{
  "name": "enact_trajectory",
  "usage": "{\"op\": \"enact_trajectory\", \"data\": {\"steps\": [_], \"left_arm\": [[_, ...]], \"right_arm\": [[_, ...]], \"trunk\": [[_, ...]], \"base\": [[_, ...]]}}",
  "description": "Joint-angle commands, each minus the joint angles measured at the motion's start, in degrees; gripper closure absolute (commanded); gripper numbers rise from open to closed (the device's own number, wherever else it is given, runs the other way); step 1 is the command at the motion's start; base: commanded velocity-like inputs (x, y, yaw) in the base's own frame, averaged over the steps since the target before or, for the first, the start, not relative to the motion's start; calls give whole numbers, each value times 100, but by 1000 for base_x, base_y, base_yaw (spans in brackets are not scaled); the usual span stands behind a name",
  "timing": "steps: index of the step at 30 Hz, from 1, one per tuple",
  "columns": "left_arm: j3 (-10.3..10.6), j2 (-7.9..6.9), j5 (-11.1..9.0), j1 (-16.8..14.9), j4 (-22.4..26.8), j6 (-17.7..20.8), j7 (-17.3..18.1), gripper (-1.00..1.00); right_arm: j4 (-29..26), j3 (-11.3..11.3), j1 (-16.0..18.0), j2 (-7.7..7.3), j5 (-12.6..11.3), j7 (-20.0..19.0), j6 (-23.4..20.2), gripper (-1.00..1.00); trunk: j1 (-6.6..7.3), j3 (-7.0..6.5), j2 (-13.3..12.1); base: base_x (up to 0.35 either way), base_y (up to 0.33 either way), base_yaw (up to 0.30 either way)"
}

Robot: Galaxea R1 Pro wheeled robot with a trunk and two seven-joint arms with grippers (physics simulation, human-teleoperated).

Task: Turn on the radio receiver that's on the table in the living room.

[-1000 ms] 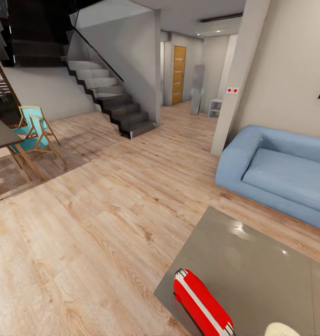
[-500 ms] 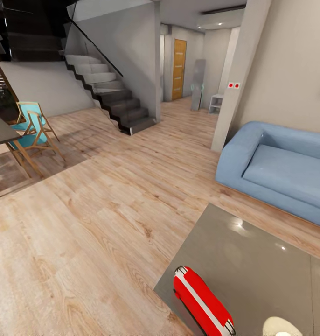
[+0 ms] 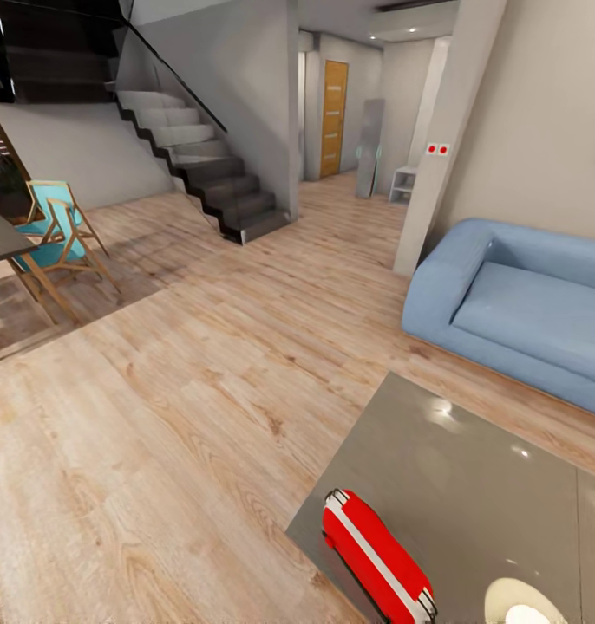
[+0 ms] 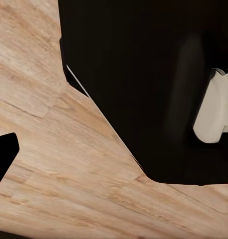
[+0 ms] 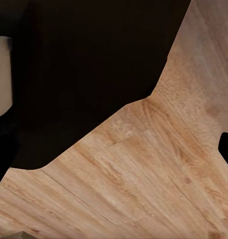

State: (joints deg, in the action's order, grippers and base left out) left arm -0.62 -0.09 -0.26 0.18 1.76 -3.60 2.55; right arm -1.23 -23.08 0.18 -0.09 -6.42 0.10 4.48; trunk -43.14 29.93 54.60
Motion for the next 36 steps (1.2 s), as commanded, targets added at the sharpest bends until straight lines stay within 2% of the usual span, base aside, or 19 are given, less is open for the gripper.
{"op": "enact_trajectory", "data": {"steps": [1,16,21,29,36], "left_arm": [[0,0,0,0,0,0,0,-100],[0,0,0,0,0,0,0,-100],[0,0,0,0,0,0,0,-100],[0,-4,0,0,0,0,0,-100],[0,-8,0,0,0,0,0,-100]], "right_arm": [[0,-1,0,0,0,0,0,-100],[0,-3,0,4,2,-1,-1,-100],[0,0,0,13,1,-1,0,-100],[0,5,0,25,0,-1,-9,-100],[0,6,0,24,1,-1,-9,-100]], "trunk": [[0,10,0],[0,141,0],[0,148,0],[0,149,0],[0,149,0]], "base": [[0,0,0],[0,0,0],[0,0,-14],[0,0,-207],[0,0,-44]]}}
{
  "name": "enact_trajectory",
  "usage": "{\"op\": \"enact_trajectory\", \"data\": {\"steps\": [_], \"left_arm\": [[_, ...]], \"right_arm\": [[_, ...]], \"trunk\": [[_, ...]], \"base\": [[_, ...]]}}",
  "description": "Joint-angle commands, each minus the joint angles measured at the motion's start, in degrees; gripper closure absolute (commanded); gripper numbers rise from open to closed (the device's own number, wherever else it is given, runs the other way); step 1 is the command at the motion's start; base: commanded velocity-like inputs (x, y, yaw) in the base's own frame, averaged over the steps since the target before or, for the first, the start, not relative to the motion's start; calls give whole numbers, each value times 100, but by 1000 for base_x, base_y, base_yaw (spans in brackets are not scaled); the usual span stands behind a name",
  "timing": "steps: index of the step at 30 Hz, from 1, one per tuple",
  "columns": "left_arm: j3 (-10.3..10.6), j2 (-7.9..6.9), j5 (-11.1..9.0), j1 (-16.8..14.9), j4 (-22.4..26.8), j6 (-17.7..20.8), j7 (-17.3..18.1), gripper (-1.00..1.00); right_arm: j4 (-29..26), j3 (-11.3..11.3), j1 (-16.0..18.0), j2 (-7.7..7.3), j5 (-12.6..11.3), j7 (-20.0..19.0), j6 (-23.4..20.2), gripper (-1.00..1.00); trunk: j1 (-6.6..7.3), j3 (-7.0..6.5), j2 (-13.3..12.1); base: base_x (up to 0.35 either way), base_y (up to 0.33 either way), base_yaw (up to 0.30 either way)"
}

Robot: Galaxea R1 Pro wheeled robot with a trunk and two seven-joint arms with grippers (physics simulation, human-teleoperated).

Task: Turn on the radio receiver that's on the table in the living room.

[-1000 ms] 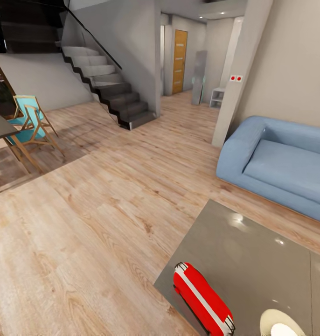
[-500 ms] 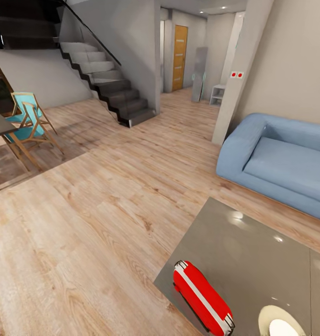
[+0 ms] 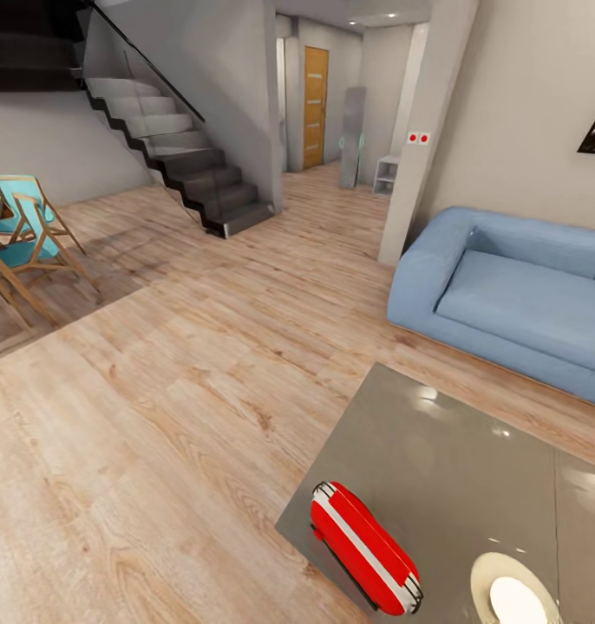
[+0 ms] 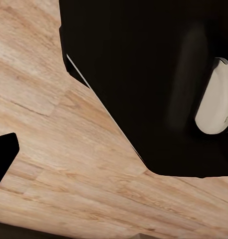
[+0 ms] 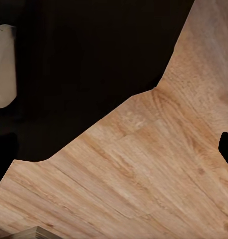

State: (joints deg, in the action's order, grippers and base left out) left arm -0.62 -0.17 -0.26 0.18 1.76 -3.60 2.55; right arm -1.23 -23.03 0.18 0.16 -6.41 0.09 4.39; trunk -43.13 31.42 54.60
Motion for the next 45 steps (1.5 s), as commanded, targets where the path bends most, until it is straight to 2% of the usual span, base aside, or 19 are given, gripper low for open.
{"op": "enact_trajectory", "data": {"steps": [1,8,27,45], "left_arm": [[0,1,0,0,0,0,0,-100],[0,3,0,0,0,0,0,-100],[0,0,0,0,0,0,0,-100],[0,2,0,0,0,0,0,-100]], "right_arm": [[0,0,0,1,0,0,-2,-100],[0,-4,0,-11,2,0,0,-100],[0,-9,0,-24,-1,0,0,-100],[0,0,0,-7,-1,0,0,-100]], "trunk": [[0,0,0],[0,12,0],[0,182,0],[0,300,0]], "base": [[0,0,-6],[0,0,-2],[0,0,-2],[0,0,-193]]}}
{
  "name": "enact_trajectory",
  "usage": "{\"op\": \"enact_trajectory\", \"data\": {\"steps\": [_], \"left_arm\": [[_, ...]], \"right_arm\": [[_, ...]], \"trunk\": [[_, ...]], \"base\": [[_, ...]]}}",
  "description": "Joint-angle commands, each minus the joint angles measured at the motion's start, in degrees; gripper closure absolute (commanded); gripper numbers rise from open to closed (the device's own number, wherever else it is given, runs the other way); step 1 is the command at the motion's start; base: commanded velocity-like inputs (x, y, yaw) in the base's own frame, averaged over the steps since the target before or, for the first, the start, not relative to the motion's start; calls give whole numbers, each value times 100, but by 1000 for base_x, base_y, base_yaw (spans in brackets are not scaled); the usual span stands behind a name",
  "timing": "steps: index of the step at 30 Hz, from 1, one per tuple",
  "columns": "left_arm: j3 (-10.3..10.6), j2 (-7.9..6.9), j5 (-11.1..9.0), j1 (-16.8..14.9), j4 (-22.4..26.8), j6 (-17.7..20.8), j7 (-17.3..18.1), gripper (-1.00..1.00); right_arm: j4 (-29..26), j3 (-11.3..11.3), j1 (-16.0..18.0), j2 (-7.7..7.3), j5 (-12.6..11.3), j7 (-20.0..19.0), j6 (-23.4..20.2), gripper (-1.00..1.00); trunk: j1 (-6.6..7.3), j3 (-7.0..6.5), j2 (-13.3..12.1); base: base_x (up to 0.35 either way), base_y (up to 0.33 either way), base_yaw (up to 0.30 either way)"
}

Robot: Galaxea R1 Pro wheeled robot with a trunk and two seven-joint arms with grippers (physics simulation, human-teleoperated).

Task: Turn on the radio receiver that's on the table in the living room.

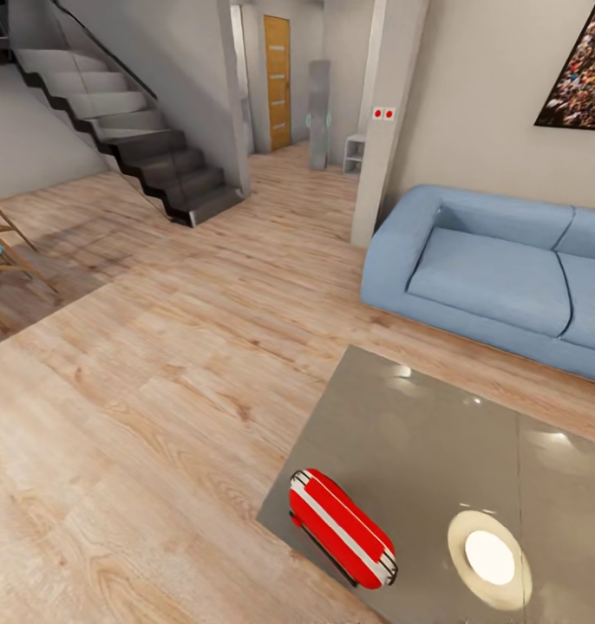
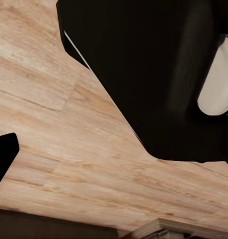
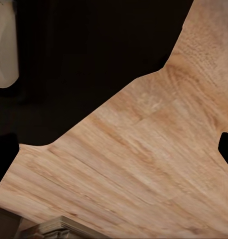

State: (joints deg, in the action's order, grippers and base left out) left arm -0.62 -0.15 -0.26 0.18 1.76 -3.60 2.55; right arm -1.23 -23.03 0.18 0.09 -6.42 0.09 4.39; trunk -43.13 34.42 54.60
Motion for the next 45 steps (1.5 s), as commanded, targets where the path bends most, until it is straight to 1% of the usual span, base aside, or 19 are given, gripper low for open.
{"op": "enact_trajectory", "data": {"steps": [1,13,45], "left_arm": [[0,1,0,0,0,0,0,-100],[0,1,0,0,0,0,0,-100],[0,-2,0,0,0,0,0,-100]], "right_arm": [[0,0,0,0,0,0,0,-100],[0,-6,0,-6,4,0,3,-100],[0,-9,0,-17,4,0,0,-100]], "trunk": [[0,3,0],[0,23,0],[0,312,0]], "base": [[0,0,-106],[0,0,-16],[0,0,0]]}}
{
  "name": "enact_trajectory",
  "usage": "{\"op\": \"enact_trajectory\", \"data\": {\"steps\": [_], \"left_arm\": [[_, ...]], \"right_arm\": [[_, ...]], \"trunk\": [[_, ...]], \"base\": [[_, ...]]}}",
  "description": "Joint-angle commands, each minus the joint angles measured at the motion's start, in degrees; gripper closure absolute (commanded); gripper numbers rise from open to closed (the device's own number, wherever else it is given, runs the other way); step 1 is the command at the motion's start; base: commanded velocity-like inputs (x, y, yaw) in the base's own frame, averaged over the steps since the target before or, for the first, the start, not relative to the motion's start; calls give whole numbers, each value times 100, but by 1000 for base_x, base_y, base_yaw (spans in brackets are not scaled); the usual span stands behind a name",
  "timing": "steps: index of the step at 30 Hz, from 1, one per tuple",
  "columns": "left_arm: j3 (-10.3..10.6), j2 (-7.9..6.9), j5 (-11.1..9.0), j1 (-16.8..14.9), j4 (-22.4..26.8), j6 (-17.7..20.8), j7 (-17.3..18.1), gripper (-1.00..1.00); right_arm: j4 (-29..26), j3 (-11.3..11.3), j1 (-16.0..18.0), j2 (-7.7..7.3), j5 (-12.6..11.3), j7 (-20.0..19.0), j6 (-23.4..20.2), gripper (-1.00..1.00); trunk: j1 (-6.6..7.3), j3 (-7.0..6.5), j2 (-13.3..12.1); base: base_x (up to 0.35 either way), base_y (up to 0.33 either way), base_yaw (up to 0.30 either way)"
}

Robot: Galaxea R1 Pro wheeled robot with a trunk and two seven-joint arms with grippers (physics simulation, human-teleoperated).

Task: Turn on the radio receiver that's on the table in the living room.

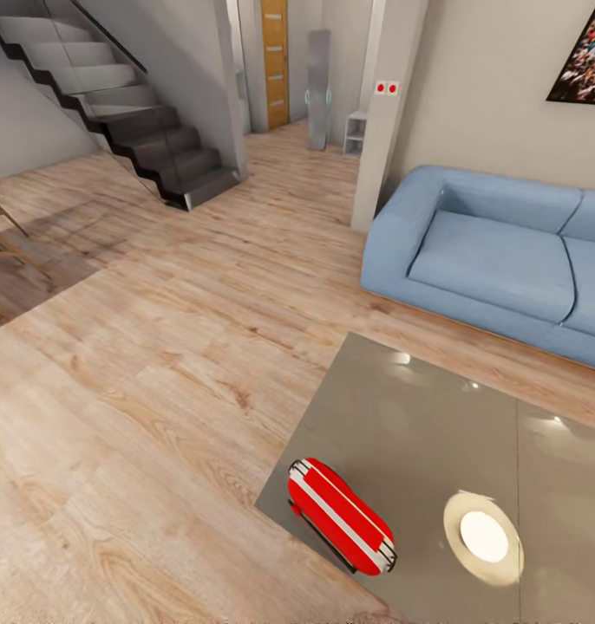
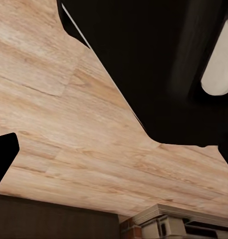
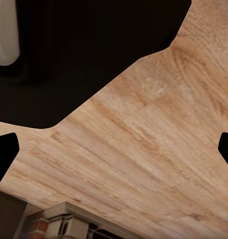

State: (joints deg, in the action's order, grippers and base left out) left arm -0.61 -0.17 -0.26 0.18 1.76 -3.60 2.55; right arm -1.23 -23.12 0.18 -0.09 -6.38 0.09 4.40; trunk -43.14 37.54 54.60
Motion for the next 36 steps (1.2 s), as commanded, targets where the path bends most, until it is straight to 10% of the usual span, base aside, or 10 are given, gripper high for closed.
{"op": "enact_trajectory", "data": {"steps": [1,36], "left_arm": [[0,0,0,0,0,0,0,-100],[0,-1,0,0,0,0,0,-100]], "right_arm": [[0,0,0,0,-1,0,0,-100],[0,8,0,9,-4,0,-18,-100]], "trunk": [[0,9,0],[0,192,0]], "base": [[0,0,0],[0,0,0]]}}
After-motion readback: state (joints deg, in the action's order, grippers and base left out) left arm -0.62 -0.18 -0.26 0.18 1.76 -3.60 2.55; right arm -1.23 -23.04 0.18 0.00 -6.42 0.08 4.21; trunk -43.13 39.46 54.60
